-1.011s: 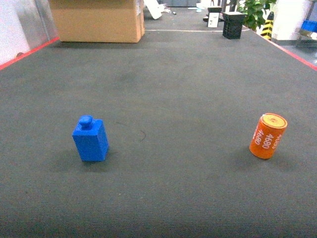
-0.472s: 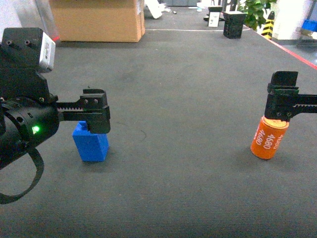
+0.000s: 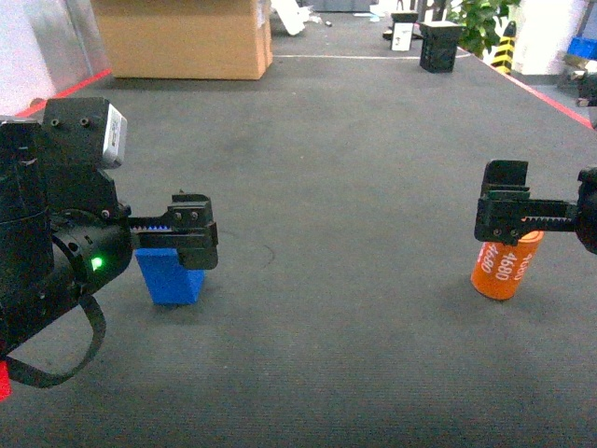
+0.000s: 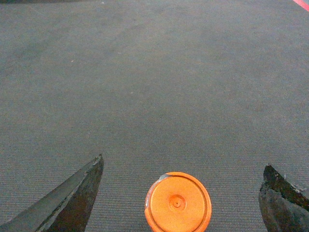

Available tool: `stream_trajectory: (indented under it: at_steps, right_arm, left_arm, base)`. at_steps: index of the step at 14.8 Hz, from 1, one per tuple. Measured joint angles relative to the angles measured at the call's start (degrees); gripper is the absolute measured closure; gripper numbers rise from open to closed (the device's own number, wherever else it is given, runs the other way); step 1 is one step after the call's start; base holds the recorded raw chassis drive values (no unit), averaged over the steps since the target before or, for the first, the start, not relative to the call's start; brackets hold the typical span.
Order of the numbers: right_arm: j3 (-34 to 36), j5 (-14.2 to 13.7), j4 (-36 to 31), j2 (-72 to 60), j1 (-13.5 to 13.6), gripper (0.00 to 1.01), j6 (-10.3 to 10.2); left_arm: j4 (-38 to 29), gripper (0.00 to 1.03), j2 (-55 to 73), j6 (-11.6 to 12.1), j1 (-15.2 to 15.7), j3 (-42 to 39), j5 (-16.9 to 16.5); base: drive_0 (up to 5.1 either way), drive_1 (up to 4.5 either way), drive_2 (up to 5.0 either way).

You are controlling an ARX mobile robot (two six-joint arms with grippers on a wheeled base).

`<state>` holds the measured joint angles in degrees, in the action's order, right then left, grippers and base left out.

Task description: Sort blue parts and orange caps into right shelf containers

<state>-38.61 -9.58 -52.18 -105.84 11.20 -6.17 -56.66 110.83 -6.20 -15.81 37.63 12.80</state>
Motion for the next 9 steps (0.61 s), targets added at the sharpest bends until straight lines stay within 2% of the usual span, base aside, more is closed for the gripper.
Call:
stream_trajectory:
  at_steps: [9]
  right_arm:
    - [-3.32, 0.04, -0.13, -6.45, -0.70, 0.03, -0.04]
  left_arm:
    - [-0.48, 0.05, 6.64, -1.18, 0.72, 2.89, -1.36]
  base:
    - [0.0, 0.00, 0.0]
